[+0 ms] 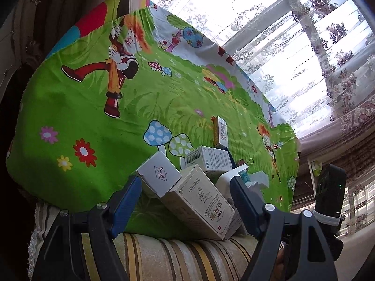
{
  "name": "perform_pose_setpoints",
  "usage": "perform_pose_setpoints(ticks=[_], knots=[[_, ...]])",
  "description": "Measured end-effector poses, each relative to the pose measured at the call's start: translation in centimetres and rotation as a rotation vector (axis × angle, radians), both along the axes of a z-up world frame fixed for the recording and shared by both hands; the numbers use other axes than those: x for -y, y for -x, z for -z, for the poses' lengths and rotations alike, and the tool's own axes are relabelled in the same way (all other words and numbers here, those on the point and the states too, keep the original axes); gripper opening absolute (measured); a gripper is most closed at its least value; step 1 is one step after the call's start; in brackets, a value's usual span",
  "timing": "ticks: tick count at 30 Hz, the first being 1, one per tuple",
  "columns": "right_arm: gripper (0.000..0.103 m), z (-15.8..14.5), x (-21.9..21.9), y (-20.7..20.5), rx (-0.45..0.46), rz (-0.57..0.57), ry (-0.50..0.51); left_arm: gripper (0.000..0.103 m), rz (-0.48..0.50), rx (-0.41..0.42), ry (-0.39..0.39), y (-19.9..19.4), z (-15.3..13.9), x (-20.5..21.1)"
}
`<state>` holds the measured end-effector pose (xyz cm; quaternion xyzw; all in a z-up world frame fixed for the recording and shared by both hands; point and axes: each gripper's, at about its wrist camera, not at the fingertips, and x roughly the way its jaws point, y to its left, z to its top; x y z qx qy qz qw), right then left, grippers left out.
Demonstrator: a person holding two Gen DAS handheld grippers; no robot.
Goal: Organize rigid objects
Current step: 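Grasp the small white box with the right gripper, then grasp the beige box with Chinese print using the left gripper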
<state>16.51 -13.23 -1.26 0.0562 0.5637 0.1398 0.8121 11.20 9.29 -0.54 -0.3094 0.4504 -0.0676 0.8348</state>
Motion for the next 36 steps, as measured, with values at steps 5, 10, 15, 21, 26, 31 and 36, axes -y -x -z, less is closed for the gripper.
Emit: perform_pose_setpoints(ticks=[5,10,15,21,26,31,36], knots=[[0.063,0.4,-1.6,0.4,0.031,-0.046,0.097,0.078,-0.010,0.001,0.006,0.1,-0.1,-0.1],[0.037,0.4,-1.2,0.6,0.028,-0.052,0.063,0.078,-0.012,-0.006,0.011,0.1,0.1,-0.1],[0.030,0.2,-0.4,1.2,0.040,-0.060,0.032,0.078,-0.007,-0.027,0.039,0.2,0.5,0.2],[0.028,-1.5,0.8,2.8,0.121,-0.064,0.005,0.078,-0.038,-0.123,0.149,0.2,1.9,0.6],[0.027,-2.8,2.0,4.2,0.185,-0.051,0.003,0.078,-0.059,-0.228,0.181,-0.2,2.7,2.5],[0.027,-4.3,3.7,6.0,0.264,-0.026,0.022,0.079,-0.103,-0.302,0.182,-1.1,2.7,4.4],[0.028,-5.5,5.7,7.7,0.326,0.007,0.038,0.079,-0.201,-0.390,0.128,-2.2,3.8,5.3]])
